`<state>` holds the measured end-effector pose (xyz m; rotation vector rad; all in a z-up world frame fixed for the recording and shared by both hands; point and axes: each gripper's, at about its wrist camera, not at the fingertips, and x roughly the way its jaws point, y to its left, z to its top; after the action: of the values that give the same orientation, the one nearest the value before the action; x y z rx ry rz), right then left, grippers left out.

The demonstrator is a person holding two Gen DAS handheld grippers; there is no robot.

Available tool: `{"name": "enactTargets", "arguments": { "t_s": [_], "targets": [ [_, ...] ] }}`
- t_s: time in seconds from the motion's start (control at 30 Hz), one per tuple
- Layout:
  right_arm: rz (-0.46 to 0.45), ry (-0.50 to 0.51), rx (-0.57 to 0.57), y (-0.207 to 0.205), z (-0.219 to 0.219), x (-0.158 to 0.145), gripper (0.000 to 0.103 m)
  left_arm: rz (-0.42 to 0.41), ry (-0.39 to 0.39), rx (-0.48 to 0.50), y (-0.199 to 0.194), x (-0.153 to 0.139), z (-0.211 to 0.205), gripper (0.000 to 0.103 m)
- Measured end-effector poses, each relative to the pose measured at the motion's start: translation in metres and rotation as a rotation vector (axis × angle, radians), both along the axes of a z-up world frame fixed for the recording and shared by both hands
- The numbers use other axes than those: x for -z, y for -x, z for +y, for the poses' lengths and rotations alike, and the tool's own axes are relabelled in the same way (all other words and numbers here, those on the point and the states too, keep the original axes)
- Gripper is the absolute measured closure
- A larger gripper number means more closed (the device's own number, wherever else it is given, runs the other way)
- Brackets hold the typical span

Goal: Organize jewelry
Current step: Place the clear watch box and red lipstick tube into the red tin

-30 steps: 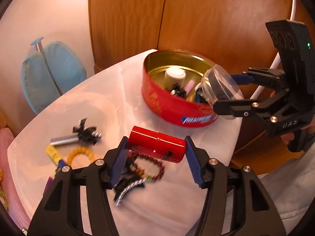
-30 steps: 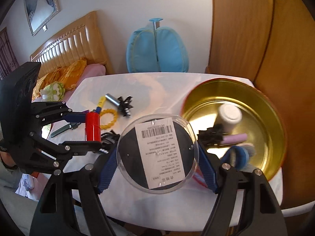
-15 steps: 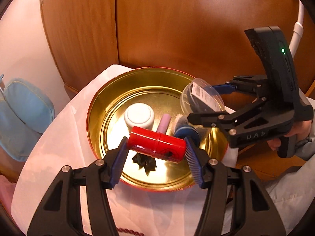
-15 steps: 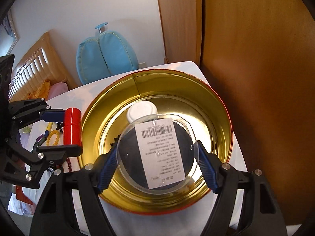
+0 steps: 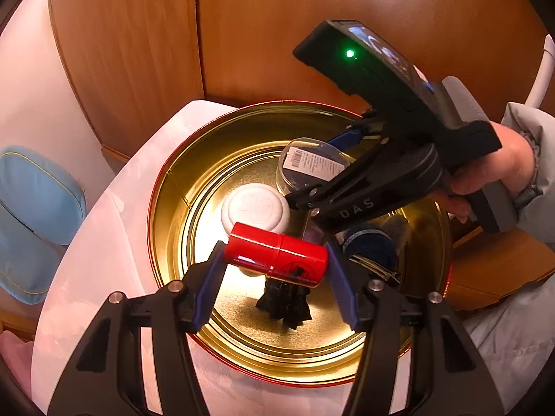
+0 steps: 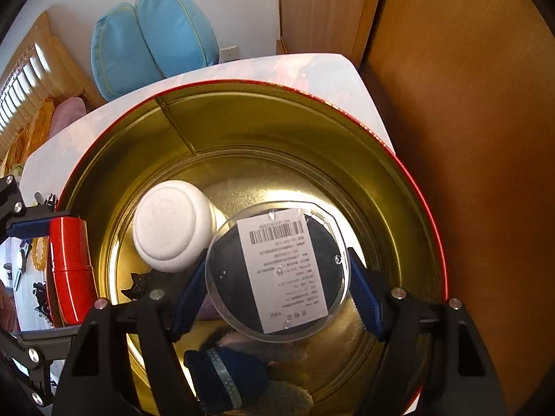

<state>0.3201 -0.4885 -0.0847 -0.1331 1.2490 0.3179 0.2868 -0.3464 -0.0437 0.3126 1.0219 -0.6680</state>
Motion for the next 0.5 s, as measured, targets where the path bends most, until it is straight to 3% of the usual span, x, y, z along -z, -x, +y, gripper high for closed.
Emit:
{"name": "enactTargets", "arguments": {
  "t_s": [0.23,0.37,0.4,0.43,0.5],
  "targets": [
    [0.04,0.0,-0.006,0.005,0.001,0.01,0.026,0.016,0.004,-0.008,0.001,0.004,-0.001,0.046],
    [-0.053,-0.072,-0.027,0.018,-0.005,-0.013,0.019,0.024,0.003,-0.015,-0.002,0.008,-0.002,0.046],
    [-0.087,-0.078,-0.027,0.023,-0.008,-0.02,0.009,0.025,0.002,-0.018,-0.003,0.008,-0.002,0.046],
    [-0.131,-0.077,-0.022,0.029,-0.012,-0.028,0.006,0.027,0.003,-0.018,-0.003,0.008,-0.003,0.046],
    [-0.175,-0.103,-0.011,0.039,-0.022,-0.04,0.006,0.038,0.009,-0.017,-0.003,0.008,-0.004,0.046]
  ]
}}
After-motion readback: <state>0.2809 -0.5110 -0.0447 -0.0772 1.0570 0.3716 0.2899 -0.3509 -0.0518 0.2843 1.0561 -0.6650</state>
